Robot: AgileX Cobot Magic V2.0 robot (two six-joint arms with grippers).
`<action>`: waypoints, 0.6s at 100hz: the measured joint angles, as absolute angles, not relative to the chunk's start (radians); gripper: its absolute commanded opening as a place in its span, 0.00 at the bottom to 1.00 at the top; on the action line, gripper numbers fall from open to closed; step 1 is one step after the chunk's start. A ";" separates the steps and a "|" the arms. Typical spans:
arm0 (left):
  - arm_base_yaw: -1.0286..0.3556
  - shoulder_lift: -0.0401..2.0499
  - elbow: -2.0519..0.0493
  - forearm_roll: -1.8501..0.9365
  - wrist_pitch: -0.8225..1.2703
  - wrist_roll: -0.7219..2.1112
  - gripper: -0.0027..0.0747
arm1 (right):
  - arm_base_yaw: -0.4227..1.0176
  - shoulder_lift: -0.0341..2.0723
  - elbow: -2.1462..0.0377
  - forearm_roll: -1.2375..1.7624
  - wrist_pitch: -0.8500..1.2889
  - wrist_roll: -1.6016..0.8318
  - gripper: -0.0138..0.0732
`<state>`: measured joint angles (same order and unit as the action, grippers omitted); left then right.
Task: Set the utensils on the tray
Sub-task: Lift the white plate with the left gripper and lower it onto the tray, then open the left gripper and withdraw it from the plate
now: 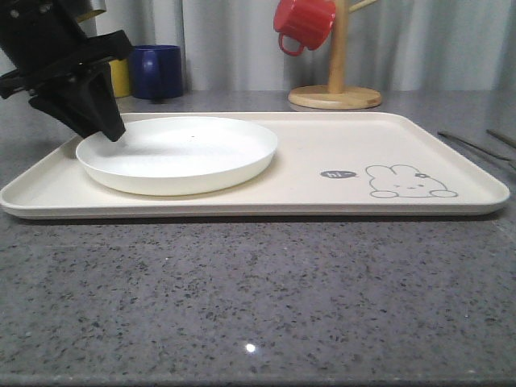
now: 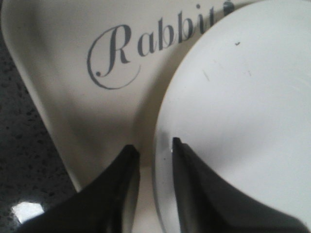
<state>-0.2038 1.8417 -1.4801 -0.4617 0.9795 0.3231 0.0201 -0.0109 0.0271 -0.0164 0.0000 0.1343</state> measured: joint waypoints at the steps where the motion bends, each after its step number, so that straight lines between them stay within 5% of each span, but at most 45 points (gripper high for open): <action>1: -0.204 1.842 -1.480 -0.462 0.979 0.323 0.45 | 0.020 -0.011 0.027 -0.016 0.000 0.134 0.08; 60: -0.202 1.582 -1.378 -0.459 0.759 0.323 0.47 | 0.020 -0.011 0.027 -0.016 0.000 0.134 0.08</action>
